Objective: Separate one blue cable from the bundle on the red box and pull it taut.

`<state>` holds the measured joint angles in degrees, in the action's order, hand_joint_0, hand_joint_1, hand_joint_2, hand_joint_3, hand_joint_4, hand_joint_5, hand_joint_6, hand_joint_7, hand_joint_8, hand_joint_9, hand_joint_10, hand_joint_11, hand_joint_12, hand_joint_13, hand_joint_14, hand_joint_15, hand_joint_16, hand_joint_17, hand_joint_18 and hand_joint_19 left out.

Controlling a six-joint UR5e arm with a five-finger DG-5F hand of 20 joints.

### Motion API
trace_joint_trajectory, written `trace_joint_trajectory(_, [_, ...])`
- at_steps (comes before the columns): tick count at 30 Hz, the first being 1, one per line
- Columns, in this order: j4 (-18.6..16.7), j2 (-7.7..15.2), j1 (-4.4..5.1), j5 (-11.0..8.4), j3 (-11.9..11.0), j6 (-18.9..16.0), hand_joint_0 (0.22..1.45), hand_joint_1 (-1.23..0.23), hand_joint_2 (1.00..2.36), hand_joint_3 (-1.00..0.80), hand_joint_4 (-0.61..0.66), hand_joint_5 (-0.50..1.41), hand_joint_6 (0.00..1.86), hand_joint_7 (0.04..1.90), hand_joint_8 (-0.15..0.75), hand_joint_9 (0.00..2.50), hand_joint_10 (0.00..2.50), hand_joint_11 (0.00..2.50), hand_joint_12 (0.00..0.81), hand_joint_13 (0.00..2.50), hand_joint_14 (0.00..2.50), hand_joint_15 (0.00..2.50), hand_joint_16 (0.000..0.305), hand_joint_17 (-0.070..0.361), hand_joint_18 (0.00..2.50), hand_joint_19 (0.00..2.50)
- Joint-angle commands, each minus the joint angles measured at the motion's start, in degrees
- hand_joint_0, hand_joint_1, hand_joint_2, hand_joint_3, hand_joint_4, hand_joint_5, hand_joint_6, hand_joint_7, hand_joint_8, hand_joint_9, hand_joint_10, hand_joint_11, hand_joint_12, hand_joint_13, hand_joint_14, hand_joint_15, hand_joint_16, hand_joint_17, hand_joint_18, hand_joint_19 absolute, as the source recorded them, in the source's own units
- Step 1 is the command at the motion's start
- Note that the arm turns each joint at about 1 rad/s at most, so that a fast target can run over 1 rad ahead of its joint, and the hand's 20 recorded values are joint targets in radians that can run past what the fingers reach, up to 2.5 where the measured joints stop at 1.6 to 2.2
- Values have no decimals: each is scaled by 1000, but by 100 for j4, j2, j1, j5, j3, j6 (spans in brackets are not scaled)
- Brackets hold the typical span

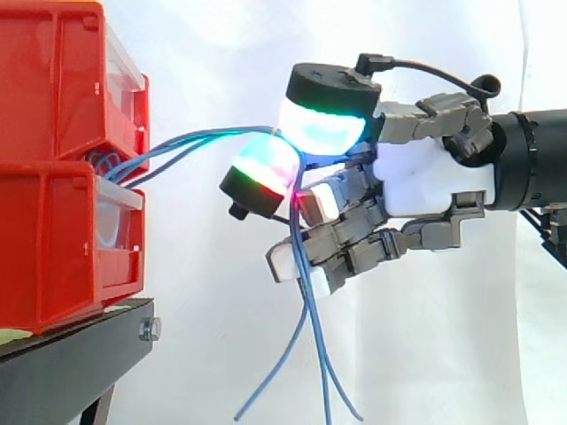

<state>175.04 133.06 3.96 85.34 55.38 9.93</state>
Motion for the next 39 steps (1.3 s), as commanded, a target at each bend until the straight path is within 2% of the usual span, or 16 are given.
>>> trace_joint_trajectory(1, [21,0,0,0,-1,0,841,-893,1003,-461,-176,-93,974,1080,189,1033,22,579,332,783,19,467,43,96,611,580])
trace_joint_trajectory(8, [109,-9,-9,18,-10,-18,747,-955,1000,-500,-210,-74,959,1062,181,1065,22,563,323,822,19,451,42,94,690,528])
trace_joint_trajectory(11, [179,-35,-18,53,-1,-18,684,-957,1000,-500,-179,-66,946,1022,178,1076,20,563,321,826,20,459,41,93,695,546])
trace_joint_trajectory(12, [197,-44,-26,61,-10,-26,607,-947,1000,-500,-139,-63,940,987,180,1085,22,561,323,828,21,458,42,93,698,552])
trace_joint_trajectory(13, [214,-53,-26,61,-1,-26,546,-930,1000,-500,-95,-54,927,866,183,1104,20,548,329,836,19,461,43,97,709,552])
trace_joint_trajectory(15, [276,-70,-26,61,-1,-26,444,-871,1000,-500,-75,-44,914,812,221,1131,21,526,363,864,19,450,51,114,752,543])
trace_joint_trajectory(17, [320,-88,-26,61,-1,-26,390,-718,1000,-500,-52,-39,883,885,240,1166,17,504,397,883,18,446,57,129,777,537])
trace_joint_trajectory(21, [346,-96,-35,61,-1,-26,465,-562,1000,-500,-56,-43,873,913,216,1166,20,516,370,852,18,466,51,116,713,585])
trace_joint_trajectory(23, [346,-96,-35,61,-10,-26,523,-590,1000,-500,-52,-48,876,942,201,1154,21,527,350,835,20,474,47,105,676,611])
trace_joint_trajectory(25, [346,-96,-44,61,-1,-26,580,-681,1004,-454,-31,-53,877,986,200,1153,20,542,342,829,19,477,45,100,662,618])
trace_joint_trajectory(28, [346,-96,-44,61,-1,-26,598,-765,1013,-323,-2,-54,894,1016,211,1157,22,573,341,846,20,492,44,100,686,619])
trace_joint_trajectory(32, [355,-105,-53,61,-10,-26,608,-812,1017,-235,17,-48,909,1008,219,1178,23,585,352,871,20,499,46,103,730,610])
trace_joint_trajectory(34, [346,-114,-70,61,-1,-26,624,-861,1019,-201,40,-63,926,924,221,1142,21,611,355,863,20,504,46,104,731,610])
trace_joint_trajectory(36, [355,-105,-79,70,-1,-18,627,-858,1017,-242,60,-70,928,903,218,1120,22,616,350,847,23,508,46,103,713,614])
trace_joint_trajectory(39, [355,-105,-97,61,-1,-18,511,-649,1001,-493,52,-61,902,952,223,1146,22,568,372,838,22,488,50,113,689,625])
